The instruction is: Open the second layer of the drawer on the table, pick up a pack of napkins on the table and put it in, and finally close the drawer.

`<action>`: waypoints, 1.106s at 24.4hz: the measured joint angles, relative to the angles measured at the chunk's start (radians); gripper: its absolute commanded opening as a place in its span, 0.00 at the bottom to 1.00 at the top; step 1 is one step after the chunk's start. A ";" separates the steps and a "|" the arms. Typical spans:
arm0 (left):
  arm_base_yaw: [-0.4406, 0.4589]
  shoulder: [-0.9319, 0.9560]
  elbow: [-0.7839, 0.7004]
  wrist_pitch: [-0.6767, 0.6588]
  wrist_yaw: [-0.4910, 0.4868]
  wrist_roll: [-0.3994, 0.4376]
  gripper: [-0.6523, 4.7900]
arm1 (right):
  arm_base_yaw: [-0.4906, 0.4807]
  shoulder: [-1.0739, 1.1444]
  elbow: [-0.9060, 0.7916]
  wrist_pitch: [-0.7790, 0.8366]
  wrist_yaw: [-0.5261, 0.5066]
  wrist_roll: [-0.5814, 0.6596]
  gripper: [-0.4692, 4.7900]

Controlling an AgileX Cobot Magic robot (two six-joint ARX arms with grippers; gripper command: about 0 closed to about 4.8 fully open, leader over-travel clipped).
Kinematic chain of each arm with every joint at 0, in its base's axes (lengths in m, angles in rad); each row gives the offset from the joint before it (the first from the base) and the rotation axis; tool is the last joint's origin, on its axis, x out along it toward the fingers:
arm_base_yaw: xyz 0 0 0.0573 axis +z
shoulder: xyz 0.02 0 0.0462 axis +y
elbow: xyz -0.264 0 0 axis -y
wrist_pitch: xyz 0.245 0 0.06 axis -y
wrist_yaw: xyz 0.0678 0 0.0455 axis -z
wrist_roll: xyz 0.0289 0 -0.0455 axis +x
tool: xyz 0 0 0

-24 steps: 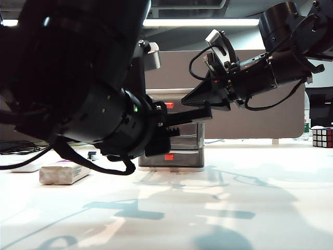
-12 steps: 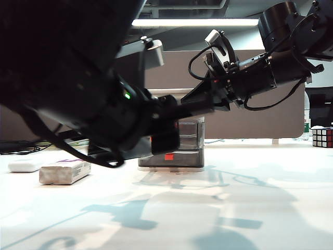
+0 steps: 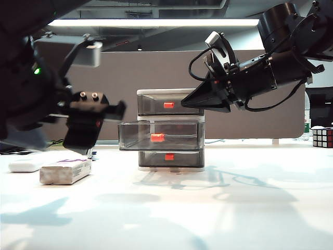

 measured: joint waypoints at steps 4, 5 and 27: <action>0.124 0.005 0.000 0.010 0.052 0.032 0.81 | 0.003 0.000 0.000 -0.002 -0.005 0.006 0.08; 0.163 0.008 0.000 0.028 0.080 0.053 0.81 | 0.003 0.000 0.000 -0.005 -0.005 0.007 0.08; 0.581 0.146 0.018 0.264 0.634 0.303 0.81 | 0.023 0.000 0.000 -0.033 -0.004 0.007 0.08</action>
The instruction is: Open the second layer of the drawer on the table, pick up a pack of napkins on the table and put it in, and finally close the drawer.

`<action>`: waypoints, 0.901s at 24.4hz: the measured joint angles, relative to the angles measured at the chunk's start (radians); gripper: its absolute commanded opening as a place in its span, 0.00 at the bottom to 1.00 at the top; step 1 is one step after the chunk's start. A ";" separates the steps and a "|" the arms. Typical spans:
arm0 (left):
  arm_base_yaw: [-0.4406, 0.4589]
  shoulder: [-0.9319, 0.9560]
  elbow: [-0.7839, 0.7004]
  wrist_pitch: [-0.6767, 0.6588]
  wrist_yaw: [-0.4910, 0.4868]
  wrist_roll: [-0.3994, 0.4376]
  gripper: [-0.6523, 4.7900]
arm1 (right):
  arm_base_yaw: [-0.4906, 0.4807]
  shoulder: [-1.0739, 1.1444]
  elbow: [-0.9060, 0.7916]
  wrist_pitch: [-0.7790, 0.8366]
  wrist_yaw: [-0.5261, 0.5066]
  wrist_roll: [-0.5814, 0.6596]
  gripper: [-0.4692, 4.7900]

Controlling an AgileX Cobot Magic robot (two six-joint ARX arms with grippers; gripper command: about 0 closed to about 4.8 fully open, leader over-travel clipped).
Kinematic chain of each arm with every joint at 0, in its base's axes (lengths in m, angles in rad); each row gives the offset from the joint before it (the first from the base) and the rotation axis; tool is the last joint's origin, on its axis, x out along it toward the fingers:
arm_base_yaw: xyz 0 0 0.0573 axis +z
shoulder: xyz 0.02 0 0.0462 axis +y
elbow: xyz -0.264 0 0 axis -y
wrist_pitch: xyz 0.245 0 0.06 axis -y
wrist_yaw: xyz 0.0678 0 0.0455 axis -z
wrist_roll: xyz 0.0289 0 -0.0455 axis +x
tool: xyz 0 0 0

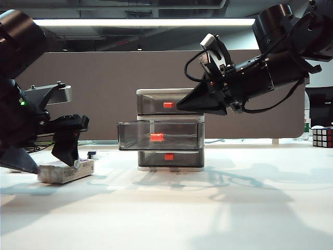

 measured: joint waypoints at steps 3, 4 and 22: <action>-0.008 0.000 0.000 0.008 -0.001 0.019 0.80 | 0.000 0.000 0.000 0.000 0.000 0.000 0.08; -0.010 0.000 0.000 0.013 -0.001 0.023 0.80 | 0.000 0.000 0.000 0.000 0.000 0.000 0.08; -0.012 0.143 0.146 -0.068 -0.073 0.167 0.80 | 0.000 0.001 0.000 0.000 0.000 0.000 0.08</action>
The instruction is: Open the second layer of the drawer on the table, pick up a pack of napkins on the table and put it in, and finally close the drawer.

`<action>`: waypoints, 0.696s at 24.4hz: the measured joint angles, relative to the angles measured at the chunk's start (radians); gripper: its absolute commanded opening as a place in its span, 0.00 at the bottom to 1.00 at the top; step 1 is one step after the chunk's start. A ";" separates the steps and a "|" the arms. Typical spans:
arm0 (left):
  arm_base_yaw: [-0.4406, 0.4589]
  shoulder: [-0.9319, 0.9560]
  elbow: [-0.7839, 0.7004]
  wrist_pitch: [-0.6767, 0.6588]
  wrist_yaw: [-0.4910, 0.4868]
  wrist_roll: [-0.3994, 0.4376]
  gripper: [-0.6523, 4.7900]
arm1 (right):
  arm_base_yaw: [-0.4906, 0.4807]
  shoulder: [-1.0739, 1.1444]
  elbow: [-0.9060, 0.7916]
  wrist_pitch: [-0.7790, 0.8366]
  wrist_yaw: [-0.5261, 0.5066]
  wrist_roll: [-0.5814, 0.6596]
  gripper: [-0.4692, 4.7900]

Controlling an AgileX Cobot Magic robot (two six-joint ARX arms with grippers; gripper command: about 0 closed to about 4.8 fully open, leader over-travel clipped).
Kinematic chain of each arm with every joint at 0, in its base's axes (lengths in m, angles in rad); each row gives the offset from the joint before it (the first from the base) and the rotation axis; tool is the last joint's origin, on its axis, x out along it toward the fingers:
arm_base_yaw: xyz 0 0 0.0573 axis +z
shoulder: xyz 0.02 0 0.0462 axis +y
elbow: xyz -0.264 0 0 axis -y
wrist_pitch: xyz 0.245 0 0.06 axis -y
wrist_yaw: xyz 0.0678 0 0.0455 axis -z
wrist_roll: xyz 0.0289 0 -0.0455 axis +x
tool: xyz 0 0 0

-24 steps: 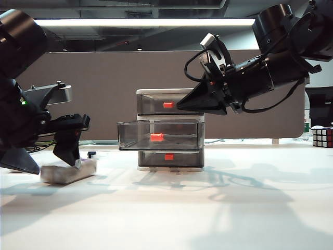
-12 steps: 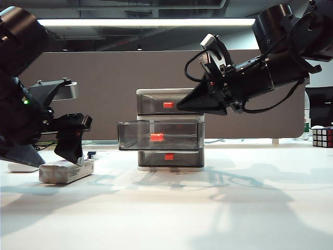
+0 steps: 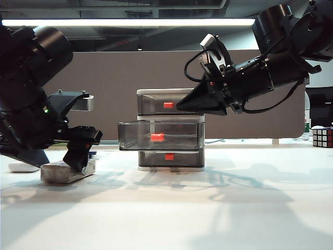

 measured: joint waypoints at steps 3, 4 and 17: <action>0.000 -0.001 0.000 -0.016 -0.002 0.006 0.80 | 0.000 0.000 0.000 0.000 0.000 0.000 0.08; -0.002 0.000 0.000 -0.017 -0.002 0.007 0.79 | 0.000 0.000 0.000 0.000 0.000 0.000 0.08; -0.006 -0.003 0.001 -0.005 0.001 0.021 0.39 | 0.000 0.000 0.000 0.000 0.000 0.000 0.08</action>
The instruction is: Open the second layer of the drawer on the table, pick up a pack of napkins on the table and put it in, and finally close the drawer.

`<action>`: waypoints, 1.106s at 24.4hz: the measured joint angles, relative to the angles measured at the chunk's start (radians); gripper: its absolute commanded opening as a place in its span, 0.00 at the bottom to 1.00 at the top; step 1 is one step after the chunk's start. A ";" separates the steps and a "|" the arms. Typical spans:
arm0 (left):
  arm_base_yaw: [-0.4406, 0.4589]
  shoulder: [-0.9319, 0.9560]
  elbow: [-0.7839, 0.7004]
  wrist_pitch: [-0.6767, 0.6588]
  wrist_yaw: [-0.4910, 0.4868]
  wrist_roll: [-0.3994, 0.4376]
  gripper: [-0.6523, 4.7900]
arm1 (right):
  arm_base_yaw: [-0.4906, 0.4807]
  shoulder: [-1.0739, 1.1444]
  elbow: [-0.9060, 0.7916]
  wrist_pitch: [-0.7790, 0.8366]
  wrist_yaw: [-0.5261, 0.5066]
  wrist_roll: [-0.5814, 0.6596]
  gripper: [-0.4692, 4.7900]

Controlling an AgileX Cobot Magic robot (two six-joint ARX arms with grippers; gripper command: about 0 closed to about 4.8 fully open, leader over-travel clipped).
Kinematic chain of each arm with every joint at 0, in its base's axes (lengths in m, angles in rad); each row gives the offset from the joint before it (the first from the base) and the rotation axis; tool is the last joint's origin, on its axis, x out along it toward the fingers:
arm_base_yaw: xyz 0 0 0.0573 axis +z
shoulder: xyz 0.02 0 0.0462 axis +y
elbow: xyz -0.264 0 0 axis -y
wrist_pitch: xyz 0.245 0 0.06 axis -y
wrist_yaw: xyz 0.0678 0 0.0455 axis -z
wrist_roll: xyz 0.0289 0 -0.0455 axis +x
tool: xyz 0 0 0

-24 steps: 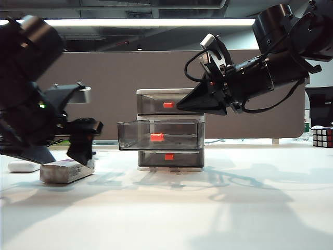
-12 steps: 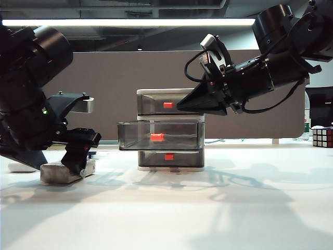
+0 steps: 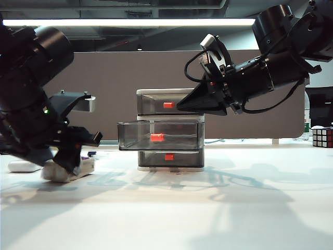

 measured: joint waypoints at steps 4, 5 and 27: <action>0.000 0.001 0.005 -0.001 0.001 0.005 0.39 | 0.000 0.000 0.000 -0.002 0.000 0.000 0.08; 0.000 0.001 0.005 -0.001 0.001 0.005 0.39 | 0.000 0.000 0.000 -0.002 0.000 0.000 0.08; -0.192 -0.304 0.050 -0.042 0.058 0.048 0.33 | 0.000 0.000 0.000 -0.011 -0.003 0.002 0.08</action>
